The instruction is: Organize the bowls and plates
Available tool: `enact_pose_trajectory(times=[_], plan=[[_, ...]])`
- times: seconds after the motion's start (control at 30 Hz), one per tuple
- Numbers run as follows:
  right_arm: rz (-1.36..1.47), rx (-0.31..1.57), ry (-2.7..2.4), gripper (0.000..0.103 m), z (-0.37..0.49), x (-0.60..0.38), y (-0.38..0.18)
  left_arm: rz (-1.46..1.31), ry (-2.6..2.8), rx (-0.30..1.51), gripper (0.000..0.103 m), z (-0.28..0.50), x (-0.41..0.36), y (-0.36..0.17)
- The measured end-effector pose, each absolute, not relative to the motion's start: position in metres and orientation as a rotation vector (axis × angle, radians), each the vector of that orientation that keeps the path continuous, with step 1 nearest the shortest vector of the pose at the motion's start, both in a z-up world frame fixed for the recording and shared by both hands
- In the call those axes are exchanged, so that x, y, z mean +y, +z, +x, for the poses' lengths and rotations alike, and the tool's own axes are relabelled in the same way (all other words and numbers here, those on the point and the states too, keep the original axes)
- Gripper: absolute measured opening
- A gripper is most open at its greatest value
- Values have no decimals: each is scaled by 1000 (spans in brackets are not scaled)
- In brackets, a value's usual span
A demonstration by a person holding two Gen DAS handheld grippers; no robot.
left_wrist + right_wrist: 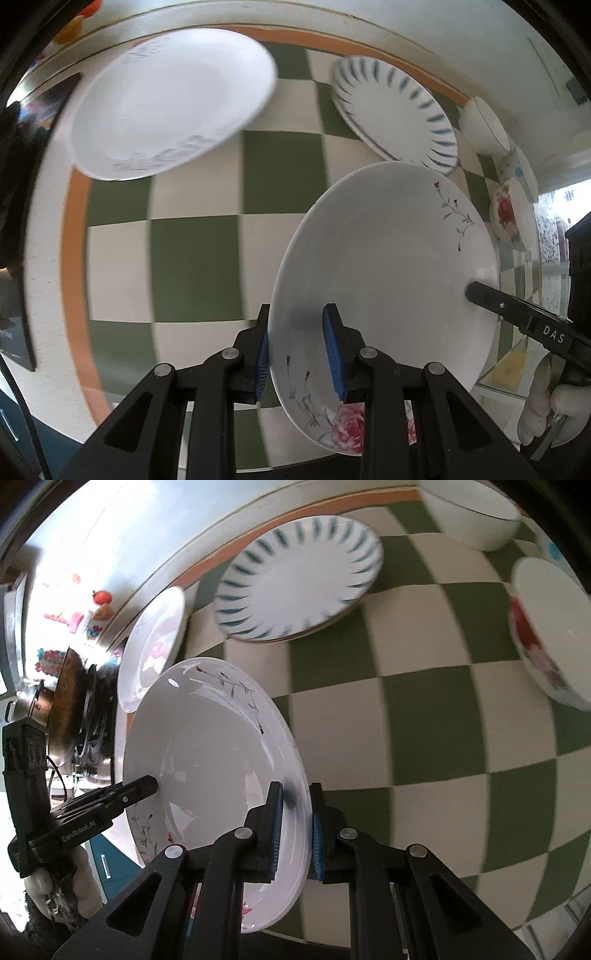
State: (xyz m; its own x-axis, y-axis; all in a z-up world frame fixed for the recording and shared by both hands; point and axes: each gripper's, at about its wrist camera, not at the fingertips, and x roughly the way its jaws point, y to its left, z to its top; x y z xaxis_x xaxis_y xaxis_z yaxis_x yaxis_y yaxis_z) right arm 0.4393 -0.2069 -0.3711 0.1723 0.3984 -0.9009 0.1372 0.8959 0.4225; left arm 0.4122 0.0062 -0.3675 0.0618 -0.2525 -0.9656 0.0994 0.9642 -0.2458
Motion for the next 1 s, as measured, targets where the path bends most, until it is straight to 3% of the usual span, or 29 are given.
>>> enact_pose_trajectory(times=[0.53, 0.7, 0.83, 0.97, 1.0], plan=[[506, 1463, 171, 16, 422, -283, -413, -33, -262, 1584, 24, 404, -44, -398], [542, 1498, 187, 17, 427, -291, -415, -28, -189, 1510, 24, 415, -32, -361], [547, 1433, 186, 18, 430, -304, -374, -140, -76, 1383, 26, 429, 13, -307], [498, 1358, 266, 23, 450, -284, -326, -276, 34, 1303, 43, 449, 81, -283], [490, 1349, 299, 32, 460, -273, -316, -310, 55, 1301, 44, 459, 98, -285]])
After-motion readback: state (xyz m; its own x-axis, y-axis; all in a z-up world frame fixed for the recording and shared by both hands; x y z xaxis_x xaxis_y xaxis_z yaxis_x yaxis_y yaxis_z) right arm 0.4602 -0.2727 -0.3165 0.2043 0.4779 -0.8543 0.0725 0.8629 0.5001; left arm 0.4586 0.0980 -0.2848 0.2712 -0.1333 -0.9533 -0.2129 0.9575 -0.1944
